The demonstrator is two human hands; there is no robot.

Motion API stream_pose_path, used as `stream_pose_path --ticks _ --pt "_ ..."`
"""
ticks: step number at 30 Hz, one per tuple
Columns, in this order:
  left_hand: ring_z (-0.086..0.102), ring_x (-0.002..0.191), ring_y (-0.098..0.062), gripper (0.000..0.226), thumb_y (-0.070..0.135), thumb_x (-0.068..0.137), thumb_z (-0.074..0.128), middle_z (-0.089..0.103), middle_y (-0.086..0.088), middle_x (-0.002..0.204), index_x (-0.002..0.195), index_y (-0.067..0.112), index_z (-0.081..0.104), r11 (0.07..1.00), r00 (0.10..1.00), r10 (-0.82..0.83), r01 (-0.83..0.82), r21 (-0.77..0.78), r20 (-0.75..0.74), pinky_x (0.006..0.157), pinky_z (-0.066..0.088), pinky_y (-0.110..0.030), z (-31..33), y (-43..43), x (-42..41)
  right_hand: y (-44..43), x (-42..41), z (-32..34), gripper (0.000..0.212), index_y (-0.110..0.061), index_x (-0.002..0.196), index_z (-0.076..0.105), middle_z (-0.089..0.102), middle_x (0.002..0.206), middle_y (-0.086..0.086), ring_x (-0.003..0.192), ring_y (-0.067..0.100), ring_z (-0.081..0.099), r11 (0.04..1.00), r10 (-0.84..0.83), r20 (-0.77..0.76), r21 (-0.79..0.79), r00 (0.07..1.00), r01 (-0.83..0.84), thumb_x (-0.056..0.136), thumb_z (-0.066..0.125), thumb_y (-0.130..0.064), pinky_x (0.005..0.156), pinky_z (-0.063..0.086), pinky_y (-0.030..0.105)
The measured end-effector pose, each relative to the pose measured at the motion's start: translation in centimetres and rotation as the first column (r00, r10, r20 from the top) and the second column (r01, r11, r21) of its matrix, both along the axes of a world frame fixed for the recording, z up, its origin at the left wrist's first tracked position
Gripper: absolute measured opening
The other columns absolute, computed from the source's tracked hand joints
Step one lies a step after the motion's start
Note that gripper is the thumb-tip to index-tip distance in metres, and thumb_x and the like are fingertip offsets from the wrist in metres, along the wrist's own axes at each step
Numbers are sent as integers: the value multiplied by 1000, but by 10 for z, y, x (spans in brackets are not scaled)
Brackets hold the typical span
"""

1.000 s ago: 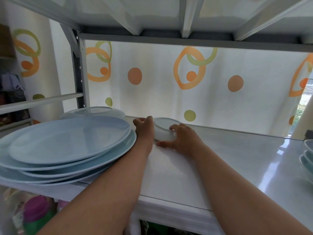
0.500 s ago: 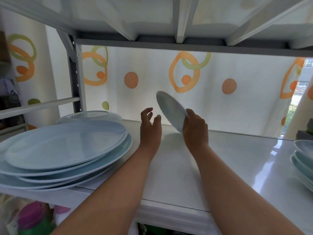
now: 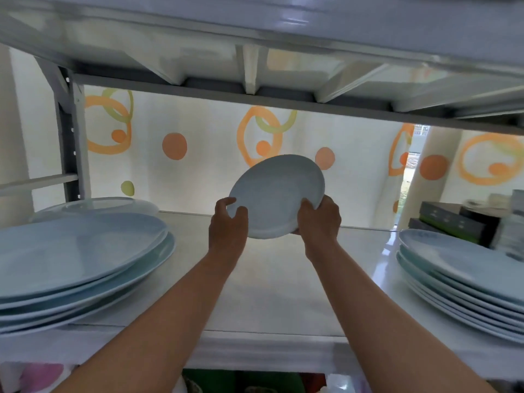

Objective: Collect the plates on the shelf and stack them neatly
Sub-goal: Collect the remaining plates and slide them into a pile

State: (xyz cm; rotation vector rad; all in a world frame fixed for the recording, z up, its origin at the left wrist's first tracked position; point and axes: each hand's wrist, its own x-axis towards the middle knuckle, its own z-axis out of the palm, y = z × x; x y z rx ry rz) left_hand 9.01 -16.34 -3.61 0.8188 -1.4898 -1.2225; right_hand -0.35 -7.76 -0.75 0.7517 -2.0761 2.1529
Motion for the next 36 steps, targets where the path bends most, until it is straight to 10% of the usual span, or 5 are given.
stream_pose_path --ticks 7,13,19,24,36 --pt "52 115 -24 32 16 89 45 54 -1 129 120 22 49 992 985 -60 41 -117 -160 88 41 -32 25 66 -15 80 -4 31 58 -19 141 30 38 113 -2 96 27 49 974 44 154 -229 987 -8 87 34 -1 43 56 31" --pt "54 110 -23 23 19 90 44 54 -1 129 110 29 49 977 936 -213 213 -32 -282 85 40 -30 41 134 -43 150 -24 42 38 -9 126 45 53 116 12 92 39 64 962 -70 164 -248 984 110 90 33 -9 43 57 33" --pt "51 106 -20 30 23 93 43 53 1 131 122 25 48 952 945 -303 294 -88 -122 87 39 -30 39 186 -69 213 -52 40 41 -2 124 46 65 92 18 55 25 63 946 -322 113 -10 940 325 88 32 -14 46 53 29" --pt "49 118 -24 31 29 91 42 55 4 114 120 27 53 923 936 -344 351 -160 73 98 43 -38 29 211 -89 256 -72 30 17 1 93 52 60 98 17 96 35 62 892 -435 48 160 899 423 82 45 -10 86 54 45" --pt "39 130 -26 36 31 96 30 58 -5 131 128 28 47 834 847 -267 442 -331 459 105 28 -40 9 239 -113 297 -97 17 12 -4 72 45 65 77 20 67 30 57 852 -448 60 332 892 405 81 38 0 53 42 31"
